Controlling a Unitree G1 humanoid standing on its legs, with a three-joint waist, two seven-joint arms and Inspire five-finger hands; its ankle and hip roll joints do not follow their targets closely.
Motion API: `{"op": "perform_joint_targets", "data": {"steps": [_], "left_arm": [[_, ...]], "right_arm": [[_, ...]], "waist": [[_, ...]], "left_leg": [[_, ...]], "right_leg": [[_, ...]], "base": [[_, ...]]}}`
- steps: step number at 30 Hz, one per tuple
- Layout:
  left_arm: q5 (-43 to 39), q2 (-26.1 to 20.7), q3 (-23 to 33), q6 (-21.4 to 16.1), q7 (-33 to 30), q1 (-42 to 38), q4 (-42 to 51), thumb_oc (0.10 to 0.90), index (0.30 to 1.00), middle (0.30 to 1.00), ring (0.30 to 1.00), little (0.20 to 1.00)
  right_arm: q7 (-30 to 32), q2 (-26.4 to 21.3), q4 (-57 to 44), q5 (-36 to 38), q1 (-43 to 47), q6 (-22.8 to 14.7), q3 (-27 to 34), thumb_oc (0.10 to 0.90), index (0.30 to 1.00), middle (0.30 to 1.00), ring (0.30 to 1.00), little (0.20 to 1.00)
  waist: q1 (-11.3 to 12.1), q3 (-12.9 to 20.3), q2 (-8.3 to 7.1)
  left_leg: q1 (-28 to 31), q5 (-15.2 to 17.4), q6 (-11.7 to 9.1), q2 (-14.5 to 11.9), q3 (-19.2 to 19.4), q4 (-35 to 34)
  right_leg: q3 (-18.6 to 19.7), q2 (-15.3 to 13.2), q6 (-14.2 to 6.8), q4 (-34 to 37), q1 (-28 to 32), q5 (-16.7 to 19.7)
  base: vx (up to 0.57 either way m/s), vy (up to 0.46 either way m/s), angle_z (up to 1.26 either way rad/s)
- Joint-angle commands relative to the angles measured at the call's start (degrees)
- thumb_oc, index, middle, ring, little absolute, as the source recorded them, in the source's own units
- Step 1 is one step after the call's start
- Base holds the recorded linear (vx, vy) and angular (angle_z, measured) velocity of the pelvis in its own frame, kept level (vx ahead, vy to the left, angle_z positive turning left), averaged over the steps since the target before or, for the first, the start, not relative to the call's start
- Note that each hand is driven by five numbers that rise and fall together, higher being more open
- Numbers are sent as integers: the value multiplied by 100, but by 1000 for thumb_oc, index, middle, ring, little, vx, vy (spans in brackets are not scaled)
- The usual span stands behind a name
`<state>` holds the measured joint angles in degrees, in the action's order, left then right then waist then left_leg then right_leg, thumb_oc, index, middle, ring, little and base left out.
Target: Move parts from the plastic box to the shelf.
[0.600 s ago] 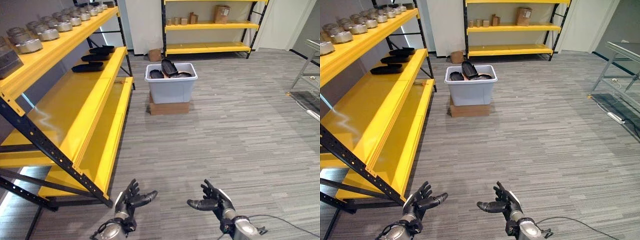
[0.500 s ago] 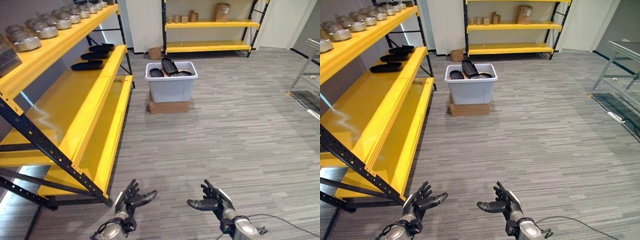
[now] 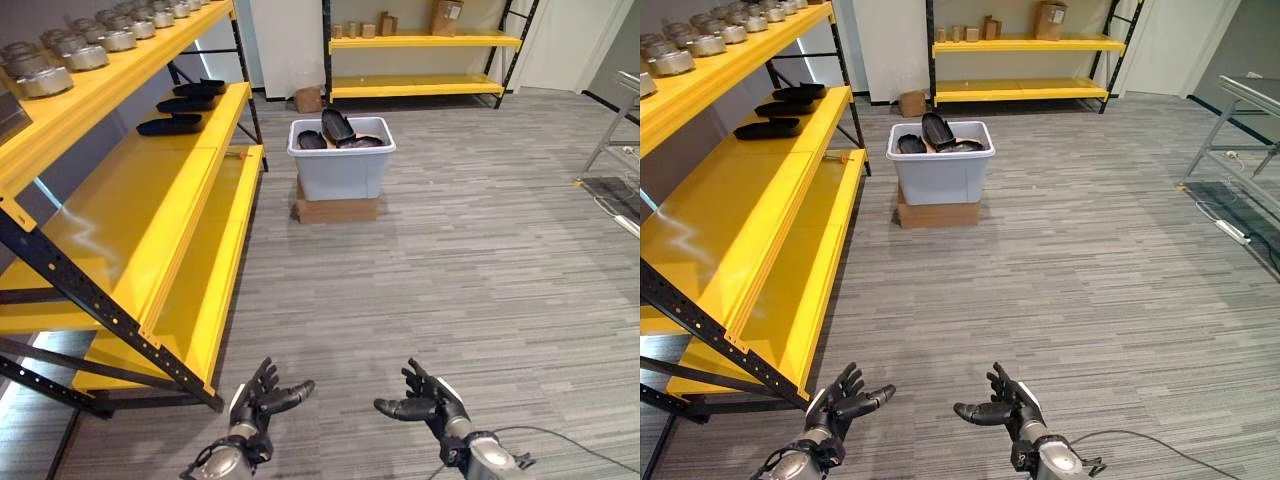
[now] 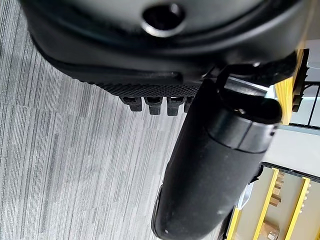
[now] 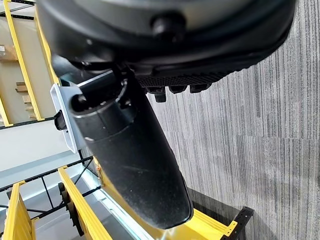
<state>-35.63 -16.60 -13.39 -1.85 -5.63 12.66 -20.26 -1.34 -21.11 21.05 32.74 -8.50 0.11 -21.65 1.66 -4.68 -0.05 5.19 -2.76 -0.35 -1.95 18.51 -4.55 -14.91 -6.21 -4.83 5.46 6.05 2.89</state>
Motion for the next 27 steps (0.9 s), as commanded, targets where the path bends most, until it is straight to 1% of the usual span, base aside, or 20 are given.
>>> {"op": "perform_joint_targets", "data": {"steps": [1,18,19,20,22,24,25,26,27], "left_arm": [[23,36,52,-418,122,-523,214,900,1000,1000,1000,1000],[52,21,106,-432,154,-492,247,900,1000,1000,1000,1000],[28,26,121,-439,139,-503,239,900,1000,1000,1000,1000],[-11,19,131,-453,125,-528,250,900,1000,1000,1000,1000],[-95,-8,150,-486,99,-588,280,900,1000,1000,1000,1000],[-152,-36,153,-500,102,-610,308,900,1000,1000,1000,1000],[-191,-74,156,-510,93,-599,355,900,1000,1000,1000,1000],[-178,-95,167,-514,85,-589,384,900,1000,1000,1000,1000],[-145,-140,187,-517,78,-566,427,900,1000,1000,1000,1000]], "right_arm": [[-125,37,-313,139,532,-440,68,900,1000,1000,1000,1000],[-149,47,-318,-9,491,-444,78,900,1000,1000,1000,1000],[-141,56,-304,4,512,-446,82,900,1000,1000,1000,1000],[-131,50,-309,5,548,-455,81,900,1000,1000,1000,1000],[-105,33,-286,51,652,-490,93,900,1000,1000,1000,1000],[-99,48,-263,64,740,-498,74,900,1000,1000,1000,1000],[-90,51,-265,97,793,-502,72,900,1000,1000,1000,1000],[-91,62,-275,109,791,-498,84,900,1000,1000,1000,1000],[-112,72,-323,106,758,-493,134,900,1000,1000,1000,1000]], "waist": [[16,178,-90],[30,181,-108],[37,158,-123],[45,119,-153],[79,-6,-198],[107,-96,-183],[126,-144,-163],[125,-162,-150],[112,-217,-116]], "left_leg": [[150,-11,-364,-370,-330,-45],[267,65,-317,-320,-362,-45],[245,91,-305,-311,-381,33],[145,176,-285,-304,-417,262],[-148,378,-239,-295,-491,803],[-263,486,-182,-262,-544,975],[-301,582,-84,-194,-596,1026],[-313,615,-40,-160,-612,1045],[-313,692,86,-75,-672,1060]], "right_leg": [[-140,-170,-231,-46,-167,215],[-179,-206,-232,-46,-27,184],[-182,-225,-225,-64,-13,181],[-174,-256,-216,-122,-34,174],[-148,-352,-188,-393,-173,90],[-145,-417,-180,-648,-325,26],[-118,-516,-213,-998,-517,-33],[-115,-569,-234,-1169,-592,-53],[-85,-715,-311,-1655,-826,-37]], "base": [[0,0,0],[0,0,0],[0,0,0],[-47,6,0],[-93,27,1],[-83,100,0],[-56,167,-7],[-58,256,-3],[-60,306,3]]}}
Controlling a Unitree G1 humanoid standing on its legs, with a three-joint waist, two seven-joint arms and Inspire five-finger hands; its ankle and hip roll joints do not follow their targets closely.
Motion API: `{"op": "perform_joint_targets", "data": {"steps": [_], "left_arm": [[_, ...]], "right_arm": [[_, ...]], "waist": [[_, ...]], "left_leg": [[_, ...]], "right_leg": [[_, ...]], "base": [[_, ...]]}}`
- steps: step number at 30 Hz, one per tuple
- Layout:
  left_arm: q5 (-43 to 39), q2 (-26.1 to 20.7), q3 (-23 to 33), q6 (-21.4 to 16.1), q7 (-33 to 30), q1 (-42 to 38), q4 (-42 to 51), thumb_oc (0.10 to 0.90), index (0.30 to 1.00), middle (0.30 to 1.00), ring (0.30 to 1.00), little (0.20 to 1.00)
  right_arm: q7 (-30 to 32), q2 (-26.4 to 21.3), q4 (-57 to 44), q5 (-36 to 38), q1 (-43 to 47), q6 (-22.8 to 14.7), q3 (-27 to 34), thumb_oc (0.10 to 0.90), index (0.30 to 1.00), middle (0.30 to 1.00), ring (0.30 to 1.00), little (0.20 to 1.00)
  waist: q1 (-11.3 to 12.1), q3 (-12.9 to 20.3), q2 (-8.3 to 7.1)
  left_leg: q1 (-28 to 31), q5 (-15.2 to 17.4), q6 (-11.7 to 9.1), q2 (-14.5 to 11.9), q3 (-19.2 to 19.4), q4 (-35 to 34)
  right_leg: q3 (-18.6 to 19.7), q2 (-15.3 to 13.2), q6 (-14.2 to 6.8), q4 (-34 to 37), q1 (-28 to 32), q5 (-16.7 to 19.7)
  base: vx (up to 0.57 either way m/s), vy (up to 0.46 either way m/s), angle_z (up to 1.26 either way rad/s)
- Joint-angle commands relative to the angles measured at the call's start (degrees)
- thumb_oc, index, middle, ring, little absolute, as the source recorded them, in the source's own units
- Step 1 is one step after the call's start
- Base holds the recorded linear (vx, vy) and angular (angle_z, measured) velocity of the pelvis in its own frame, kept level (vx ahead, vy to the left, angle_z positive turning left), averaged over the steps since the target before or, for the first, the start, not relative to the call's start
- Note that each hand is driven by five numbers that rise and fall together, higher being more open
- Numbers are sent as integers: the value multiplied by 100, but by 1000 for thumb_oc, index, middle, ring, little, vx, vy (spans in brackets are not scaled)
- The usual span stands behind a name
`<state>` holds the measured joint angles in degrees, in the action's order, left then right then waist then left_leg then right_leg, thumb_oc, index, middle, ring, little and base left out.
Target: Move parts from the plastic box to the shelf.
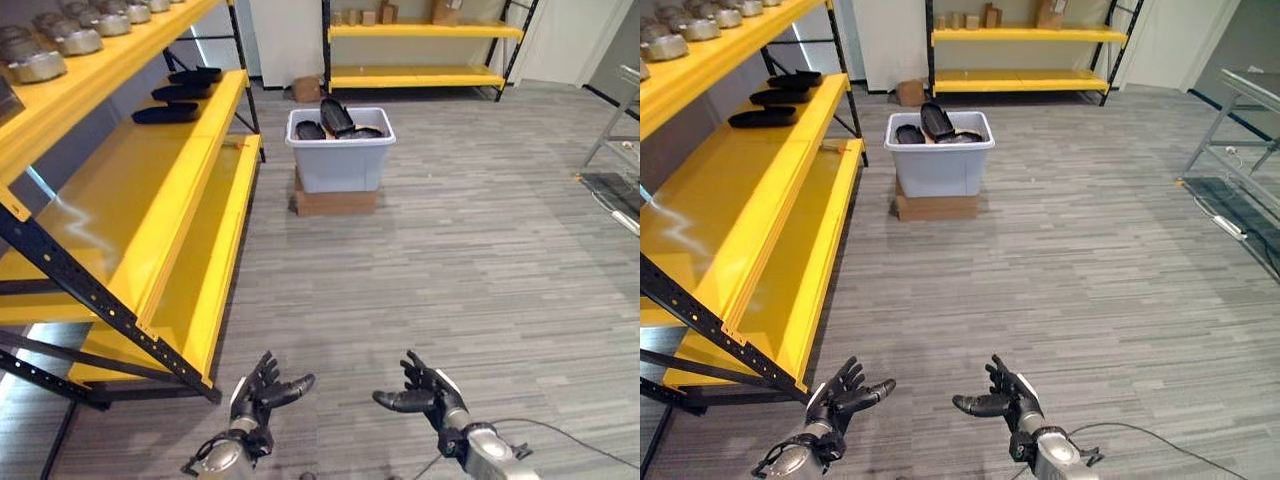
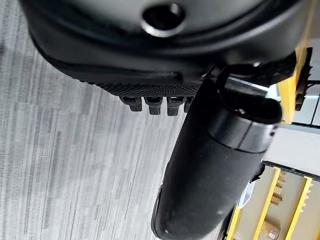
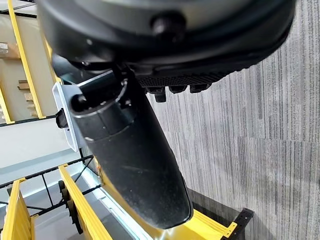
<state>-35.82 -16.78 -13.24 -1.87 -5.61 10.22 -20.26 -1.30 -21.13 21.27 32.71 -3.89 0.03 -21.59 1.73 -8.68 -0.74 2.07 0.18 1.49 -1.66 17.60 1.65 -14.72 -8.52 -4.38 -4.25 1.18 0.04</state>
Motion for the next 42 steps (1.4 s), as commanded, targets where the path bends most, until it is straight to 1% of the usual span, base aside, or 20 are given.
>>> {"op": "perform_joint_targets", "data": {"steps": [1,3,5,6,7,8,11,17,25,27,28,29,31,34,35,36,37,38,40,42], "left_arm": [[-76,-159,175,-514,67,-316,466,900,1000,1000,1000,1000],[10,-219,148,-504,76,-312,496,900,1000,1000,1000,1000],[83,-282,117,-478,132,-307,551,900,1000,1000,1000,1000],[99,-280,122,-470,156,-285,567,900,1000,1000,1000,1000],[30,-271,165,-489,197,-263,568,900,1000,1000,1000,1000],[10,-256,199,-491,195,-293,573,900,1000,1000,1000,1000],[6,-228,200,-495,198,-316,541,900,1000,1000,1000,1000],[-53,-109,123,-545,203,-434,472,900,1000,1000,1000,1000],[-123,-192,5,-588,109,-613,535,900,1000,1000,1000,1000],[-140,-195,15,-583,117,-578,541,900,1000,1000,1000,1000],[-181,-204,37,-606,122,-536,572,900,1000,1000,1000,1000],[-181,-204,37,-606,122,-536,572,900,1000,1000,1000,1000],[-238,-250,47,-583,111,-514,605,900,1000,1000,1000,1000],[-248,-278,4,-577,111,-529,653,900,1000,1000,1000,1000],[-224,-294,-29,-562,96,-539,638,900,1000,1000,1000,1000],[-225,-295,-29,-562,95,-539,638,900,1000,1000,1000,1000],[-214,-315,-42,-570,105,-511,625,900,1000,1000,1000,1000],[-195,-340,-43,-576,112,-498,646,900,1000,1000,1000,1000],[-100,-397,-27,-599,104,-451,681,900,1000,1000,1000,1000],[-8,-479,21,-616,141,-482,681,900,1000,1000,1000,1000]], "right_arm": [[-117,135,-333,123,248,-479,159,900,1000,1000,1000,1000],[-74,174,-336,137,210,-480,192,900,1000,1000,1000,1000],[-90,178,-311,112,180,-490,241,900,1000,1000,1000,1000],[-86,190,-301,116,170,-484,249,900,1000,1000,1000,1000],[-64,142,-240,175,258,-487,242,900,1000,1000,1000,1000],[-19,147,-253,119,328,-489,234,900,1000,1000,1000,1000],[-32,138,-282,96,313,-480,241,900,1000,1000,1000,1000],[-23,0,-379,184,183,-550,399,900,1000,1000,1000,1000],[71,-40,-389,378,184,-630,443,900,1000,1000,1000,1000],[60,-35,-384,408,162,-617,412,900,1000,1000,1000,1000],[54,-74,-370,445,179,-637,369,900,1000,1000,1000,1000],[54,-74,-370,445,179,-637,369,900,1000,1000,1000,1000],[66,-141,-434,478,151,-690,388,900,1000,1000,1000,1000],[124,-173,-492,474,166,-718,391,900,1000,1000,1000,1000],[156,-184,-525,493,224,-761,390,900,1000,1000,1000,1000],[156,-184,-525,493,224,-761,390,900,1000,1000,1000,1000],[153,-189,-505,463,240,-772,375,900,1000,1000,1000,1000],[149,-198,-513,411,287,-779,357,900,1000,1000,1000,1000],[145,-201,-518,319,394,-802,258,900,1000,1000,1000,1000],[60,-85,-479,284,520,-800,132,900,1000,1000,1000,1000]], "waist": [[84,66,-38],[47,-31,-30],[5,-156,48],[-6,-135,26],[-79,-148,-110],[-94,-135,-161],[-144,-109,-185],[-269,189,-108],[-349,303,-45],[-328,308,-63],[-231,216,-105],[-239,223,-100],[-74,-19,-240],[20,-188,-297],[98,-258,-382],[98,-256,-378],[141,-239,-359],[185,-230,-422],[366,-234,-366],[482,-212,-392]], "left_leg": [[30,470,36,13,-603,471],[105,507,183,144,-608,451],[274,572,282,197,-580,401],[380,619,295,261,-545,340],[726,782,140,407,-553,101],[814,859,43,395,-541,63],[939,967,-35,353,-574,67],[1249,1033,-260,-64,-792,-27],[1141,604,-608,-617,-676,235],[972,366,-693,-656,-696,691],[487,-70,-809,-726,-762,1843],[465,-60,-813,-735,-773,1867],[-268,-820,-941,-873,-869,3281],[-720,-601,-835,-839,-824,3191],[-1301,-190,-647,-633,-794,2835],[-1309,-181,-645,-638,-796,2847],[-1434,120,-629,-621,-814,2559],[-1658,54,-488,-546,-756,2178],[-2019,-572,-525,-480,-1049,1300],[-1540,-417,-406,-238,-1157,964]], "right_leg": [[23,-674,-504,-1390,-701,516],[197,-807,-618,-2101,-1051,1038],[116,-938,-635,-2619,-1482,1184],[9,-1029,-637,-2435,-1538,1203],[-95,-987,-720,-554,-1570,1531],[-217,-1077,-819,50,-1630,1694],[-195,-981,-822,278,-1544,1662],[-596,-661,-595,-111,-1510,1307],[-794,-140,-310,-347,-1605,781],[-824,-24,-210,-282,-1474,682],[-799,135,-20,-172,-1219,490],[-809,140,-16,-169,-1224,490],[-831,301,288,-57,-834,209],[-833,326,308,32,-672,133],[-817,323,247,140,-523,100],[-818,327,246,138,-525,100],[-743,398,171,158,-431,-19],[-757,339,181,168,-434,36],[-593,533,208,152,-249,-101],[-508,600,165,-21,-104,-226]], "base": [[-56,328,10],[-31,243,17],[44,208,0],[373,29,-20],[489,-147,-25],[614,-227,26],[258,-103,5],[271,-149,34],[183,-147,17],[189,-164,-6],[133,-162,-35],[118,-194,-46],[73,-199,-44],[66,-101,-9],[83,-7,9],[213,4,19],[135,50,13],[214,80,10],[209,91,-14],[255,114,-68]]}}
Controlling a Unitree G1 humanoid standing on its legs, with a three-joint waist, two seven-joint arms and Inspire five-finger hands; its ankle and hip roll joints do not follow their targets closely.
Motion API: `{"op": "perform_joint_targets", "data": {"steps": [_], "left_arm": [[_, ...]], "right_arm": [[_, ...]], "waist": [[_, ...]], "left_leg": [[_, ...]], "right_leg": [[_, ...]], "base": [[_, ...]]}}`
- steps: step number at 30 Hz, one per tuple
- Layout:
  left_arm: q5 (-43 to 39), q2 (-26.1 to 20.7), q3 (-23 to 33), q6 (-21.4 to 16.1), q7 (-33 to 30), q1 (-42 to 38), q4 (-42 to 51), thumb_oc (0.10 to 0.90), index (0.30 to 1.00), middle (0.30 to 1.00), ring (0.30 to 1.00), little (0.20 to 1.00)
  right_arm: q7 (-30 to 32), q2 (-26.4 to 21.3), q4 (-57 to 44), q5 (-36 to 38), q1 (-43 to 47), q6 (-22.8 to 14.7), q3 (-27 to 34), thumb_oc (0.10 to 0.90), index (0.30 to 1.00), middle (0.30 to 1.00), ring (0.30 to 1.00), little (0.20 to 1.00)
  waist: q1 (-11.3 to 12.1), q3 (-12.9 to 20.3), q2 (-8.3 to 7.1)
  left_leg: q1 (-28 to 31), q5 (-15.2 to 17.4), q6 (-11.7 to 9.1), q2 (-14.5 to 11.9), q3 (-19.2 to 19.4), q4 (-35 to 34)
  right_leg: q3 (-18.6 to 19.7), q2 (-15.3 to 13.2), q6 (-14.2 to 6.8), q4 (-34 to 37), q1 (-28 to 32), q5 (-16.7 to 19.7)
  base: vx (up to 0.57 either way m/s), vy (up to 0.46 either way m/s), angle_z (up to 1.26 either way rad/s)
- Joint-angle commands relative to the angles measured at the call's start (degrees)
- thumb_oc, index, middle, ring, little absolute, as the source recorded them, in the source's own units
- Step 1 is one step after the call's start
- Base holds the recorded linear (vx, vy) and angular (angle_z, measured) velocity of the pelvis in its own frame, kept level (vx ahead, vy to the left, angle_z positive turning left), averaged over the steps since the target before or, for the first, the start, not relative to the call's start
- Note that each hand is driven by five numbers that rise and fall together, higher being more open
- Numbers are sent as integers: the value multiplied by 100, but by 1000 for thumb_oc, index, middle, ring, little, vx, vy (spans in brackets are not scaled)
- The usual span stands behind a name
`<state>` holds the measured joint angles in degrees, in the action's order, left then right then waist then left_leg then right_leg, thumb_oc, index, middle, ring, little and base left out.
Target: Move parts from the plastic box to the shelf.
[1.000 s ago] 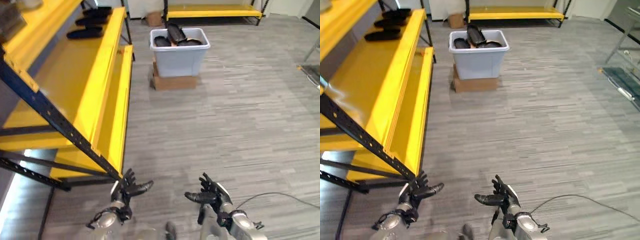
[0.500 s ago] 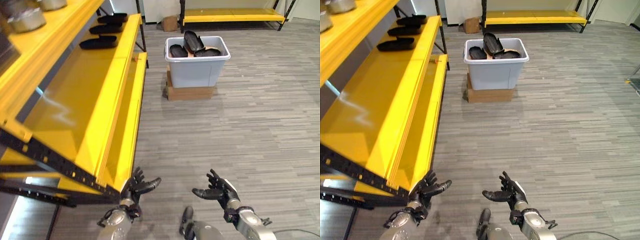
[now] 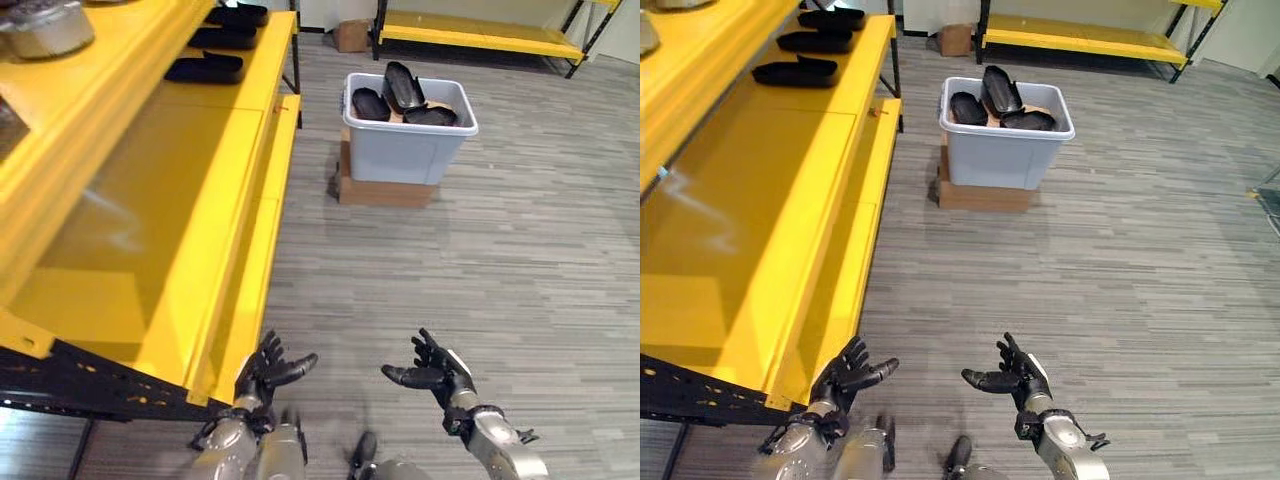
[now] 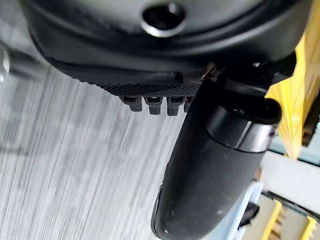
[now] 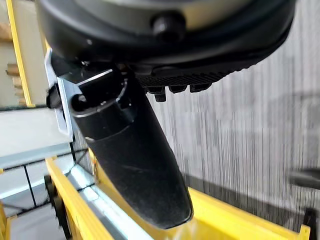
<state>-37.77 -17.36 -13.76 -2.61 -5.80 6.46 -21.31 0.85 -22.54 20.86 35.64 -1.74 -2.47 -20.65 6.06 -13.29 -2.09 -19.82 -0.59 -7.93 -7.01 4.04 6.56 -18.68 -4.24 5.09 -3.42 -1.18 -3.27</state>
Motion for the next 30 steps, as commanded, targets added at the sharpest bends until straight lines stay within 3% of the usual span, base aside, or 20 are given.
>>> {"op": "perform_joint_targets", "data": {"steps": [1,2,8,15,16,17,18,19,20,22,23,25,26,27,30], "left_arm": [[160,-428,82,-540,167,-126,799,900,1000,1000,1000,1000],[158,-428,87,-524,174,-141,797,900,1000,1000,1000,1000],[124,-424,127,-496,136,-11,863,900,1000,1000,1000,1000],[89,-418,191,-554,59,49,892,900,1000,1000,1000,1000],[112,-422,193,-558,24,20,897,900,1000,1000,1000,1000],[112,-422,194,-558,24,18,896,900,1000,1000,1000,1000],[135,-430,189,-559,7,-1,910,900,1000,1000,1000,1000],[135,-429,189,-559,7,-2,910,900,1000,1000,1000,1000],[154,-451,150,-564,10,-7,937,900,1000,1000,1000,1000],[217,-463,110,-567,58,-15,904,900,1000,1000,1000,1000],[232,-473,82,-565,83,-20,912,900,1000,1000,1000,1000],[161,-467,47,-541,110,-39,953,900,1000,1000,1000,1000],[160,-466,45,-542,110,-47,954,900,1000,1000,1000,1000],[116,-463,17,-563,91,-126,883,900,1000,1000,1000,1000],[123,-423,47,-570,67,-194,849,900,1000,1000,1000,1000]], "right_arm": [[-177,70,-457,-5,345,-544,1,900,1000,1000,1000,1000],[-212,139,-434,15,325,-510,-30,900,1000,1000,1000,1000],[-287,174,-545,-15,410,-448,-192,900,1000,1000,1000,1000],[-304,212,-539,-159,649,-459,-321,900,1000,1000,1000,1000],[-307,257,-494,-213,725,-440,-350,900,1000,1000,1000,1000],[-308,257,-493,-213,728,-440,-349,900,1000,1000,1000,1000],[-308,311,-483,-277,734,-407,-372,900,1000,1000,1000,1000],[-308,311,-483,-277,735,-406,-372,900,1000,1000,1000,1000],[-316,303,-552,-297,707,-399,-379,900,1000,1000,1000,1000],[-356,281,-614,-346,608,-386,-348,900,1000,1000,1000,1000],[-365,269,-648,-332,592,-393,-350,900,1000,1000,1000,1000],[-316,240,-713,-322,601,-418,-293,900,1000,1000,1000,1000],[-314,237,-718,-323,605,-417,-287,900,1000,1000,1000,1000],[-287,152,-791,-373,645,-429,-250,900,1000,1000,1000,1000],[-253,99,-784,-281,683,-443,-242,900,1000,1000,1000,1000]], "waist": [[34,291,-248],[-5,386,-254],[53,473,-261],[73,500,-52],[60,418,24],[61,435,23],[10,339,96],[13,353,98],[-75,284,183],[-161,248,265],[-161,243,291],[-120,197,420],[-119,184,418],[-220,115,237],[-191,120,98]], "left_leg": [[742,-318,589,376,202,311],[904,-296,616,390,353,155],[922,-14,739,492,412,399],[1025,298,940,655,413,451],[1130,376,1033,700,384,418],[1112,359,1033,698,385,406],[1270,450,1177,792,389,360],[1256,434,1176,787,391,348],[1333,430,1233,791,376,340],[1461,451,1208,792,309,315],[1515,491,1180,783,301,318],[1558,753,973,553,262,590],[1498,704,1000,560,293,633],[1472,936,819,489,292,1026],[1228,978,576,106,122,1573]], "right_leg": [[-76,146,-786,-144,116,100],[-53,127,-774,-157,173,42],[-22,47,-800,-30,239,-19],[11,-161,-951,-728,-104,-183],[19,-296,-1154,-1428,-461,-31],[19,-293,-1151,-1419,-481,-16],[94,-571,-1488,-2287,-797,512],[94,-562,-1483,-2271,-811,529],[221,-615,-1547,-2766,-939,702],[363,-670,-1437,-2857,-1049,625],[317,-896,-1379,-2644,-1026,606],[240,-1880,-1333,-2101,-1071,629],[209,-1891,-1292,-2051,-1086,713],[500,-1899,-1443,-958,-1024,964],[461,-1613,-1442,-1210,-1124,690]], "base": [[275,150,-126],[214,125,-113],[154,68,5],[89,86,-3],[10,87,-14],[13,139,-8],[11,75,-10],[45,107,-9],[68,38,-6],[133,-13,17],[183,-95,28],[164,-212,3],[148,-405,-20],[136,-427,-27],[143,-429,7]]}}
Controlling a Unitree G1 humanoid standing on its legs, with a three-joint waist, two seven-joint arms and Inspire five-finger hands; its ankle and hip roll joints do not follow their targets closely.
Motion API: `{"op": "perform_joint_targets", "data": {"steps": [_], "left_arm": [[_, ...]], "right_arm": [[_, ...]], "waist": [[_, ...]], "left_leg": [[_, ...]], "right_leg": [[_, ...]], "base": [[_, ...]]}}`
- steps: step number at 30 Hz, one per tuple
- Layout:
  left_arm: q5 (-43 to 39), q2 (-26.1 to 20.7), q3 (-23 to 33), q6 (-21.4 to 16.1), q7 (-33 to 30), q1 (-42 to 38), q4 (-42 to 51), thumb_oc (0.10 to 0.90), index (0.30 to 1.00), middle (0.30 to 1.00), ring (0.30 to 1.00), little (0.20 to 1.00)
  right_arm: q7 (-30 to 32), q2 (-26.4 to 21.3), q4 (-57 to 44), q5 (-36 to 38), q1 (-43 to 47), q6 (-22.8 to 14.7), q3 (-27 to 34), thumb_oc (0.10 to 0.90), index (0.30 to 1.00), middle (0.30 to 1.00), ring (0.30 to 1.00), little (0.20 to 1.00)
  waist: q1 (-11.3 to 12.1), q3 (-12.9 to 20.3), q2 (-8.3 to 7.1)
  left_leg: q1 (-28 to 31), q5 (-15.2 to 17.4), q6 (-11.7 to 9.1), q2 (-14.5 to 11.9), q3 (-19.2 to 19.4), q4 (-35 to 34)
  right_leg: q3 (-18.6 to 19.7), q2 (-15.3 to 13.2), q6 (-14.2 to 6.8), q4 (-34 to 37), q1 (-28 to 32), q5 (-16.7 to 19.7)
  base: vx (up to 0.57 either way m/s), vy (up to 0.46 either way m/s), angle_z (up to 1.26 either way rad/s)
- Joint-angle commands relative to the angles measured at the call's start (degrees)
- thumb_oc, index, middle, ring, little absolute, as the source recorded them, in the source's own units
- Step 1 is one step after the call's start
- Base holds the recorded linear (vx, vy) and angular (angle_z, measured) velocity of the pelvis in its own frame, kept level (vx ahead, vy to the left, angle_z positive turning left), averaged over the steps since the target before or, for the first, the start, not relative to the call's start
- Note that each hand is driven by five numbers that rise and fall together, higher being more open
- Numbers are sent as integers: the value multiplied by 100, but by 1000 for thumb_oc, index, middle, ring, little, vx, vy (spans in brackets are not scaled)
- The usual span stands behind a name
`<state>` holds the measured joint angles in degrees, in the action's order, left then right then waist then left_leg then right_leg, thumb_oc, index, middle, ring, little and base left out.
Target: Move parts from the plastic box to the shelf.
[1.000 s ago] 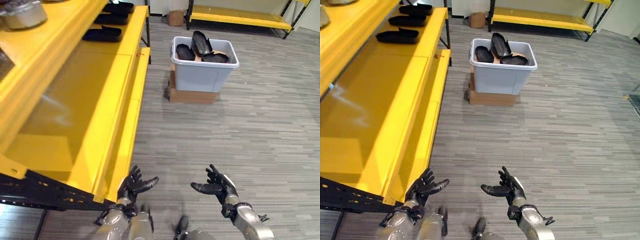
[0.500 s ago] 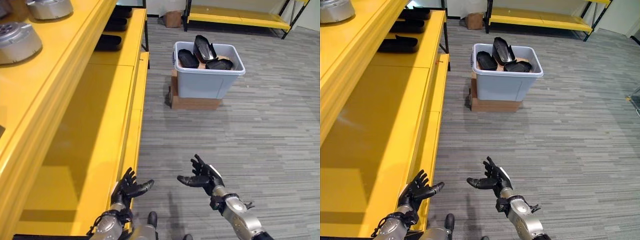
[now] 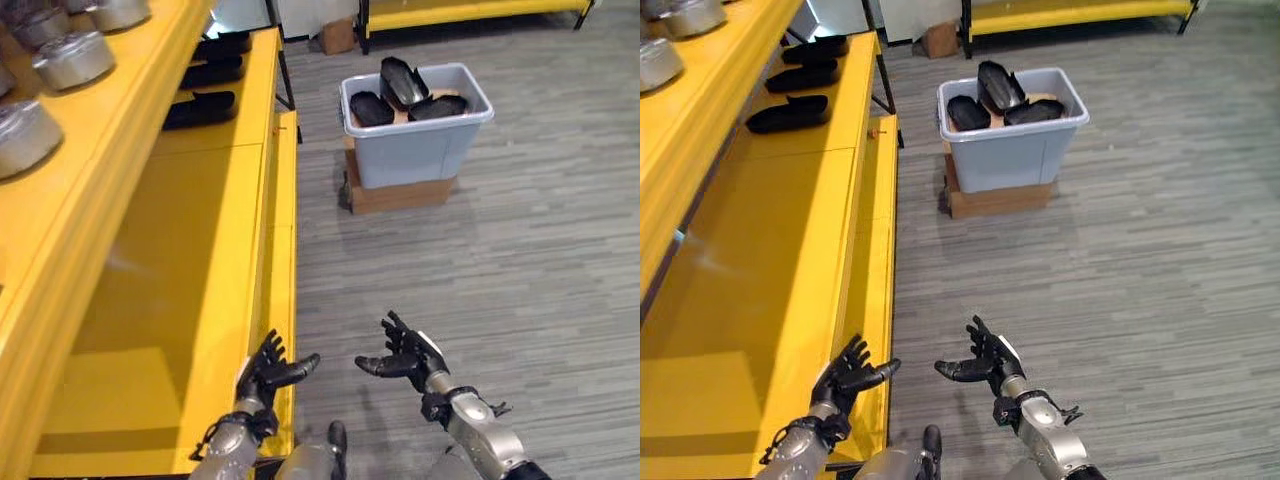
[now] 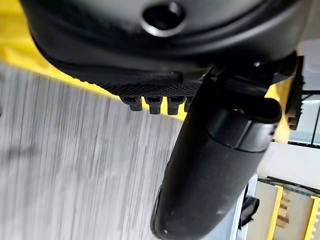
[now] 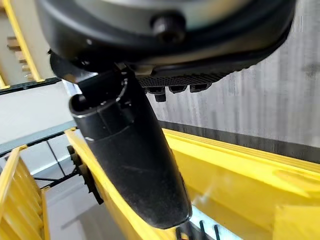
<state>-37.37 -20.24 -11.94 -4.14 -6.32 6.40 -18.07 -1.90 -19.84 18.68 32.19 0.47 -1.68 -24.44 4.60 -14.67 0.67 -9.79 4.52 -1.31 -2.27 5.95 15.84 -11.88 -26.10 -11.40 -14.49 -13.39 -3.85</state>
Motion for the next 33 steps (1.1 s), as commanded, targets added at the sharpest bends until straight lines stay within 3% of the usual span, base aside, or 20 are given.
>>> {"op": "perform_joint_targets", "data": {"steps": [1,10,12,13,16,18,19,20,21,23,24,25,26,27,30,33], "left_arm": [[37,-126,-129,-430,111,-193,526,900,1000,1000,1000,1000],[-80,-102,-163,-457,25,-336,483,900,1000,1000,1000,1000],[-92,-82,-159,-459,16,-325,467,900,1000,1000,1000,1000],[-116,-74,-144,-452,13,-306,464,900,1000,1000,1000,1000],[-170,-63,-150,-422,15,-294,464,900,1000,1000,1000,1000],[-174,-76,-193,-410,24,-331,422,900,1000,1000,1000,1000],[-174,-105,-242,-406,42,-363,474,900,1000,1000,1000,1000],[-174,-106,-243,-406,41,-363,474,900,1000,1000,1000,1000],[-122,-153,-293,-404,81,-362,462,900,1000,1000,1000,1000],[-91,-177,-302,-403,99,-361,465,900,1000,1000,1000,1000],[-24,-207,-277,-423,82,-354,454,900,1000,1000,1000,1000],[16,-247,-237,-431,71,-330,465,900,1000,1000,1000,1000],[21,-289,-213,-437,48,-323,471,900,1000,1000,1000,1000],[7,-317,-143,-412,81,-256,499,900,1000,1000,1000,1000],[-8,-410,-123,-435,104,-294,547,900,1000,1000,1000,1000],[-27,-448,-140,-450,80,-310,602,900,1000,1000,1000,1000]], "right_arm": [[39,-197,-570,110,494,-537,132,900,1000,1000,1000,1000],[120,-300,-571,307,605,-616,117,900,1000,1000,1000,1000],[131,-303,-549,306,587,-606,117,900,1000,1000,1000,1000],[136,-306,-546,322,548,-599,131,900,1000,1000,1000,1000],[172,-323,-536,332,378,-625,209,900,1000,1000,1000,1000],[226,-364,-495,308,313,-646,256,900,1000,1000,1000,1000],[273,-399,-498,307,340,-647,293,900,1000,1000,1000,1000],[273,-399,-497,307,340,-647,293,900,1000,1000,1000,1000],[279,-404,-500,344,332,-682,336,900,1000,1000,1000,1000],[297,-393,-468,344,323,-694,357,900,1000,1000,1000,1000],[315,-378,-450,352,331,-716,357,900,1000,1000,1000,1000],[318,-356,-407,344,352,-721,325,900,1000,1000,1000,1000],[296,-319,-350,329,377,-720,295,900,1000,1000,1000,1000],[211,-197,-364,332,320,-674,248,900,1000,1000,1000,1000],[119,-37,-300,356,350,-610,143,900,1000,1000,1000,1000],[107,-19,-293,314,374,-594,118,900,1000,1000,1000,1000]], "waist": [[-50,244,-171],[-82,257,-276],[-80,291,-299],[-74,315,-317],[-28,252,-398],[1,113,-453],[99,32,-447],[95,34,-445],[98,27,-429],[103,38,-452],[164,54,-446],[285,67,-480],[404,114,-461],[412,217,-542],[440,434,-688],[445,553,-726]], "left_leg": [[210,452,-127,-476,-109,733],[343,-33,-339,-1116,-298,639],[379,-126,-355,-1149,-287,607],[351,-252,-375,-1181,-295,669],[-155,-1192,-458,-1398,-254,1710],[-504,-1365,-492,-1509,-11,2324],[-882,-1034,-445,-1031,-26,2104],[-887,-1029,-443,-1031,-30,2111],[-1267,-814,-410,-902,246,1578],[-1437,-899,-410,-983,456,1367],[-1622,-1081,-403,-922,544,917],[-1729,-1269,-407,-770,349,641],[-1730,-1570,-356,-694,146,91],[-1332,-1341,-181,-563,185,-185],[-1142,-974,51,-270,360,-151],[-1130,-791,112,-123,434,-109]], "right_leg": [[-306,637,235,-172,112,690],[-513,1433,510,-697,-81,46],[-518,1499,547,-666,-60,11],[-522,1557,588,-622,-17,-31],[-661,1796,889,-353,330,-210],[-830,1919,1071,-108,620,-291],[-817,1957,1018,76,725,-268],[-821,1957,1017,72,723,-272],[-899,2080,943,237,915,-394],[-952,2119,947,328,1012,-417],[-939,2221,941,417,1120,-437],[-847,2297,934,510,1251,-445],[-819,2384,935,572,1317,-416],[-866,2353,868,438,1421,-507],[-809,2140,712,440,1611,-577],[-797,2022,614,522,1634,-499]], "base": [[61,-186,37],[97,-240,-6],[94,-142,-8],[117,-180,-6],[78,-243,10],[72,-227,29],[65,-93,50],[184,-14,64],[194,-14,36],[179,10,15],[201,58,15],[271,123,-6],[377,169,-58],[373,181,-82],[346,201,-55],[252,208,-4]]}}
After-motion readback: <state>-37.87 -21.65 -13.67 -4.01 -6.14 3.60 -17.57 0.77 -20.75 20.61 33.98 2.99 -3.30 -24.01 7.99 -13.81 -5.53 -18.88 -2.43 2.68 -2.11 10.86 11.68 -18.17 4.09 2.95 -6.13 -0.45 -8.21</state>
